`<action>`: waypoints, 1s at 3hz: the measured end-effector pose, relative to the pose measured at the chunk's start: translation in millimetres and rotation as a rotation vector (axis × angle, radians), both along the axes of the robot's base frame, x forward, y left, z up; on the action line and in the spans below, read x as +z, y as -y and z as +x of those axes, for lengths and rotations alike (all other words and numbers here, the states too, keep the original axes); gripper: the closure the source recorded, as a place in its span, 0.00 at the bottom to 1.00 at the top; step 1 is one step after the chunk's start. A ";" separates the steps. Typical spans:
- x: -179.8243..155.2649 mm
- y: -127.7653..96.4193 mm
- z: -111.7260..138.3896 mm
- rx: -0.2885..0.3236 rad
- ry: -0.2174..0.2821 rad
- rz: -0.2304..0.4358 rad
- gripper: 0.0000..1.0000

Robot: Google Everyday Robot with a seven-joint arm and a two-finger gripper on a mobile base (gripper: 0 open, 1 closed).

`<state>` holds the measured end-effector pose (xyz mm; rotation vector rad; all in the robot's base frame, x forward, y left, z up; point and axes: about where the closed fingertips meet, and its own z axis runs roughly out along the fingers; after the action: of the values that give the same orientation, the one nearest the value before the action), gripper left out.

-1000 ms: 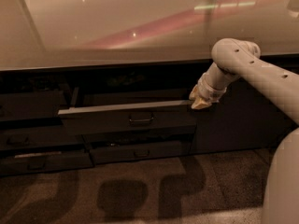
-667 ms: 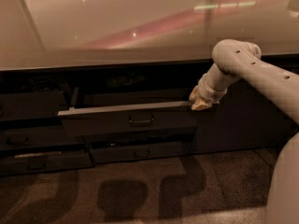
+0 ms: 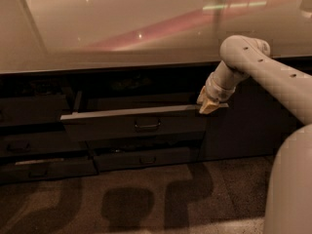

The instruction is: Open top drawer

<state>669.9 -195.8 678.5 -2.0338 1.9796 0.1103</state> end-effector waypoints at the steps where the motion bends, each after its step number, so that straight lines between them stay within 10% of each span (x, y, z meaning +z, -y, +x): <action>1: 16.8 -3.6 7.3 -0.010 0.021 0.012 1.00; 3: 94.0 -5.7 4.6 -0.037 0.137 0.009 1.00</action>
Offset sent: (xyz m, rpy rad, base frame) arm 0.0100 0.0093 0.1315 0.0281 -0.1845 -0.0434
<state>674.5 -190.1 772.5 -1.9432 1.9282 -0.0274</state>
